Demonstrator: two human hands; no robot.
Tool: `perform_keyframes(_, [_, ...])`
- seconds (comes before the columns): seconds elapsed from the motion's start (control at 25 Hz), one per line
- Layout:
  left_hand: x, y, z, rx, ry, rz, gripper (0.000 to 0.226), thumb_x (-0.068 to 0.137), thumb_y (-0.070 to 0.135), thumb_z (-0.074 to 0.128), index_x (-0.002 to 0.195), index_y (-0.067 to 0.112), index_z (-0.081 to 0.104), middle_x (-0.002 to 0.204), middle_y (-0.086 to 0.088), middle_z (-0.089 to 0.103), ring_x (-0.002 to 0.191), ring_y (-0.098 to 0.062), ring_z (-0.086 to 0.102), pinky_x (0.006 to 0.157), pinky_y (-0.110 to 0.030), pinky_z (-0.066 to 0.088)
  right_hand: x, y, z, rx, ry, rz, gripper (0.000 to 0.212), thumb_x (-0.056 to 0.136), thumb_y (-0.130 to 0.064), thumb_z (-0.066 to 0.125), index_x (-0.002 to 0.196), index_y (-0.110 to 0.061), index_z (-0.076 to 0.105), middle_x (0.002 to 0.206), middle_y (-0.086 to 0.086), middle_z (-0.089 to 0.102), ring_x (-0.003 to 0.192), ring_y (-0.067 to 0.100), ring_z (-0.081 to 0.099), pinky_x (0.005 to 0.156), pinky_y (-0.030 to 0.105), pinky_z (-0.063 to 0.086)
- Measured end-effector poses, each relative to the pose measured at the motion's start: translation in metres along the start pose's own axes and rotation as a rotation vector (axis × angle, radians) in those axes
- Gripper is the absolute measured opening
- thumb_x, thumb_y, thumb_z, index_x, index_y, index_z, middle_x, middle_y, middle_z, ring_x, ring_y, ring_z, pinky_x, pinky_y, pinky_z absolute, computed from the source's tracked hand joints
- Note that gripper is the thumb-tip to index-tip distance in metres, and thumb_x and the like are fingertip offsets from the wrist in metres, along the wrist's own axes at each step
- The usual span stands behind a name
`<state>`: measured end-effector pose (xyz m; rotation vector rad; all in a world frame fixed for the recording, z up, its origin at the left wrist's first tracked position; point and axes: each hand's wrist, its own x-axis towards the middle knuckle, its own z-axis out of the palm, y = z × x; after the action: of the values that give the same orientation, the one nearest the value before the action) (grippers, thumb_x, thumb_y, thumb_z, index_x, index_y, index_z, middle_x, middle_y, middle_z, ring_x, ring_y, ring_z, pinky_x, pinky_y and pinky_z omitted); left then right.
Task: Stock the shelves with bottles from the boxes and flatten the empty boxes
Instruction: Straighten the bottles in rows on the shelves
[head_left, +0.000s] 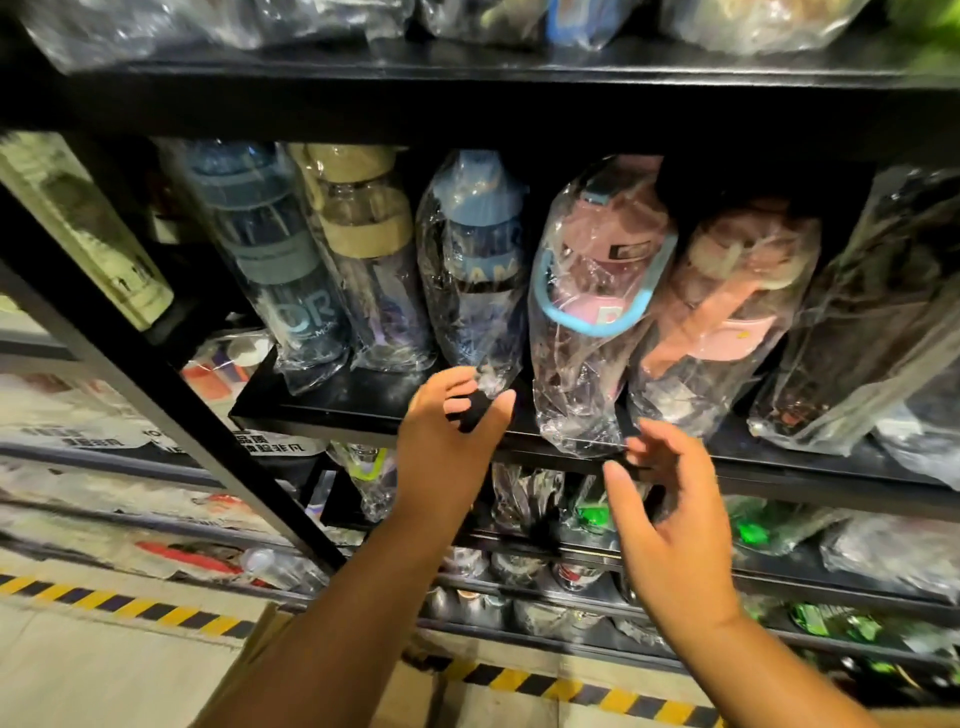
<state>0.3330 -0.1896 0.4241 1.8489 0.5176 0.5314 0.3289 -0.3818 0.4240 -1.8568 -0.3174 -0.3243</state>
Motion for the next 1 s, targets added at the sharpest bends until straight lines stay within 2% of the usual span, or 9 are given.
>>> perform_keyframes(0.08, [0.016, -0.012, -0.022, -0.034, 0.134, 0.006, 0.053, 0.074, 0.054, 0.075, 0.119, 0.034, 0.056, 0.125, 0.004, 0.058, 0.110, -0.006, 0.058, 0.095, -0.036, 0.052, 0.001, -0.022, 0.031, 0.048, -0.194, 0.069, 0.033, 0.089, -0.043, 0.064, 0.118, -0.042, 0.048, 0.119, -0.005, 0.056, 0.109, 0.005, 0.056, 0.093, 0.014, 0.043])
perform_keyframes(0.16, [0.038, -0.021, -0.037, -0.037, 0.234, -0.028, 0.063, 0.070, 0.053, 0.074, 0.125, 0.033, 0.052, 0.130, 0.003, 0.051, 0.117, -0.009, 0.052, 0.099, -0.039, 0.049, 0.007, -0.037, 0.069, 0.098, -0.316, 0.195, 0.047, 0.090, -0.034, 0.068, 0.130, -0.037, 0.044, 0.133, -0.004, 0.049, 0.119, 0.007, 0.051, 0.099, 0.020, 0.042])
perform_keyframes(0.28, [0.065, -0.025, -0.051, 0.039, 0.228, -0.033, 0.077, 0.076, 0.045, 0.078, 0.141, 0.023, 0.042, 0.140, 0.000, 0.042, 0.127, -0.012, 0.044, 0.106, -0.041, 0.043, 0.028, -0.048, 0.120, 0.062, -0.296, 0.311, 0.080, 0.091, -0.035, 0.067, 0.154, -0.022, 0.021, 0.155, -0.001, 0.023, 0.142, 0.014, 0.027, 0.107, 0.021, 0.026])
perform_keyframes(0.44, [0.087, -0.033, -0.049, 0.129, 0.183, -0.040, 0.092, 0.076, 0.045, 0.080, 0.147, 0.017, 0.030, 0.148, -0.007, 0.042, 0.134, -0.022, 0.043, 0.108, -0.044, 0.040, 0.054, -0.046, 0.156, 0.006, -0.156, 0.406, 0.101, 0.088, -0.041, 0.069, 0.157, -0.011, 0.001, 0.164, 0.006, 0.002, 0.150, 0.014, 0.000, 0.106, 0.015, 0.008])
perform_keyframes(0.52, [0.090, -0.037, -0.047, 0.119, 0.206, -0.030, 0.096, 0.070, 0.053, 0.079, 0.144, 0.016, 0.030, 0.139, -0.006, 0.049, 0.130, -0.024, 0.047, 0.107, -0.048, 0.041, 0.063, -0.045, 0.163, -0.026, -0.080, 0.430, 0.104, 0.087, -0.044, 0.071, 0.156, -0.005, 0.003, 0.164, 0.012, 0.006, 0.152, 0.020, 0.003, 0.116, 0.023, 0.009])
perform_keyframes(0.6, [0.090, -0.042, -0.046, 0.078, 0.234, -0.024, 0.093, 0.070, 0.052, 0.079, 0.141, 0.016, 0.031, 0.129, -0.001, 0.050, 0.127, -0.022, 0.050, 0.105, -0.049, 0.042, 0.073, -0.042, 0.172, -0.050, -0.020, 0.473, 0.103, 0.084, -0.046, 0.073, 0.154, 0.000, 0.013, 0.159, 0.018, 0.021, 0.149, 0.028, 0.017, 0.121, 0.036, 0.021])
perform_keyframes(0.68, [0.089, -0.046, -0.046, 0.076, 0.238, -0.007, 0.089, 0.075, 0.044, 0.082, 0.143, 0.014, 0.031, 0.132, -0.005, 0.051, 0.128, -0.021, 0.050, 0.106, -0.047, 0.043, 0.084, -0.036, 0.181, -0.060, 0.047, 0.513, 0.096, 0.078, -0.052, 0.075, 0.144, 0.002, 0.030, 0.144, 0.021, 0.044, 0.137, 0.033, 0.041, 0.111, 0.045, 0.038])
perform_keyframes(0.76, [0.089, -0.047, -0.045, 0.090, 0.241, 0.006, 0.089, 0.078, 0.040, 0.081, 0.145, 0.012, 0.031, 0.138, -0.010, 0.051, 0.130, -0.022, 0.049, 0.107, -0.045, 0.042, 0.092, -0.034, 0.187, -0.102, 0.087, 0.551, 0.089, 0.072, -0.058, 0.074, 0.131, -0.002, 0.038, 0.130, 0.019, 0.055, 0.124, 0.036, 0.052, 0.103, 0.048, 0.043])
perform_keyframes(1.0, [0.092, -0.047, -0.046, 0.109, 0.233, -0.023, 0.092, 0.077, 0.051, 0.077, 0.147, 0.016, 0.031, 0.140, -0.008, 0.050, 0.130, -0.022, 0.047, 0.107, -0.048, 0.041, 0.097, -0.034, 0.189, -0.208, 0.089, 0.575, 0.075, 0.079, -0.048, 0.072, 0.134, -0.004, 0.045, 0.135, 0.017, 0.051, 0.132, 0.036, 0.040, 0.111, 0.048, 0.032])
